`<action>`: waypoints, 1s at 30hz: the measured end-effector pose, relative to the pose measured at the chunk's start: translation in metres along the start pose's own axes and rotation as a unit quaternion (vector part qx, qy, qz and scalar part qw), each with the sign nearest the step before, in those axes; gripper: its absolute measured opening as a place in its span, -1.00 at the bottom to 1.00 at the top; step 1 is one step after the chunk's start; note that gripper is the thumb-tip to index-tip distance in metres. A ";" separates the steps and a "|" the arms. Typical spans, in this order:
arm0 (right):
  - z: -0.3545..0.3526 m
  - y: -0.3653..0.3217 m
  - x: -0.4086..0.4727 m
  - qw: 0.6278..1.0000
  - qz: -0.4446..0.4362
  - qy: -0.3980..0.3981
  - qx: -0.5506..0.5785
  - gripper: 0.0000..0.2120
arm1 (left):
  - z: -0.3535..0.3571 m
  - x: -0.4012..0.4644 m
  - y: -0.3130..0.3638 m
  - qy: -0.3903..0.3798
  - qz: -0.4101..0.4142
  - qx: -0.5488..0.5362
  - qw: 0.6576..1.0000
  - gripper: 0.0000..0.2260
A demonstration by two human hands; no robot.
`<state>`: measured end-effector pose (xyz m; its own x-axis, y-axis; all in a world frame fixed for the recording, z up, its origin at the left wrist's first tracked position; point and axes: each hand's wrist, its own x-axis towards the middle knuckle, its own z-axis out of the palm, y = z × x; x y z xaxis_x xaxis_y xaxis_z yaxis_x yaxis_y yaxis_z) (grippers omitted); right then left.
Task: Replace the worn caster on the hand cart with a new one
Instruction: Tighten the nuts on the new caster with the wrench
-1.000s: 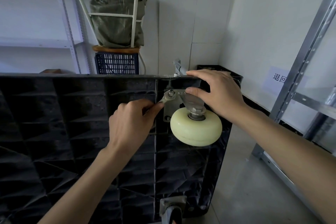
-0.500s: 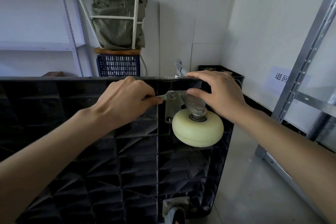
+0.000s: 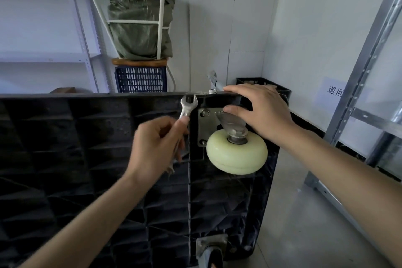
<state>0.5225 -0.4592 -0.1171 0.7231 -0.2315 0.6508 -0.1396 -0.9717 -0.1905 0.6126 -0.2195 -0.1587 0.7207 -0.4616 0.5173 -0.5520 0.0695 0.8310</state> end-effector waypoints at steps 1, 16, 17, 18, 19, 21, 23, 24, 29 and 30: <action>0.000 0.000 0.000 1.000 -0.001 0.000 0.000 -0.44 | 0.007 -0.006 -0.005 0.006 -0.018 -0.015 1.000 -0.68; -0.001 -0.001 0.000 1.000 -0.011 0.006 0.000 -0.49 | 0.038 -0.010 -0.025 0.026 -0.011 0.085 0.996 -0.64; -0.001 -0.001 -0.001 1.000 -0.011 0.006 0.000 -0.50 | 0.039 -0.009 -0.027 0.033 -0.007 0.094 0.995 -0.64; -0.001 -0.002 -0.001 1.000 -0.012 0.006 -0.001 -0.51 | 0.039 -0.009 -0.028 0.040 -0.004 0.102 0.994 -0.64; -0.001 -0.002 -0.001 1.000 -0.013 0.007 -0.002 -0.51 | 0.040 -0.009 -0.030 0.046 -0.002 0.107 0.993 -0.65; -0.001 -0.002 -0.001 1.000 -0.012 0.009 0.001 -0.51 | 0.042 -0.009 -0.033 0.056 0.005 0.112 0.992 -0.65; -0.001 -0.002 -0.001 1.000 -0.012 0.013 0.002 -0.51 | 0.043 -0.010 -0.034 0.067 0.014 0.115 0.991 -0.65; -0.001 -0.003 -0.001 1.000 -0.013 0.014 0.001 -0.52 | 0.045 -0.010 -0.034 0.072 0.015 0.110 0.991 -0.65; -0.001 -0.004 -0.001 1.000 -0.017 0.014 0.004 -0.52 | 0.054 -0.007 -0.033 0.092 0.010 0.076 0.993 -0.61; -0.002 -0.004 -0.002 1.000 -0.018 0.015 0.004 -0.52 | 0.054 -0.007 -0.034 0.093 0.012 0.085 0.992 -0.61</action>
<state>0.5207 -0.4548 -0.1163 0.7075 -0.1982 0.6783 -0.1080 -0.9789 -0.1734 0.6038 -0.2663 -0.2013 0.7624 -0.2896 0.5787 -0.6216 -0.0786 0.7794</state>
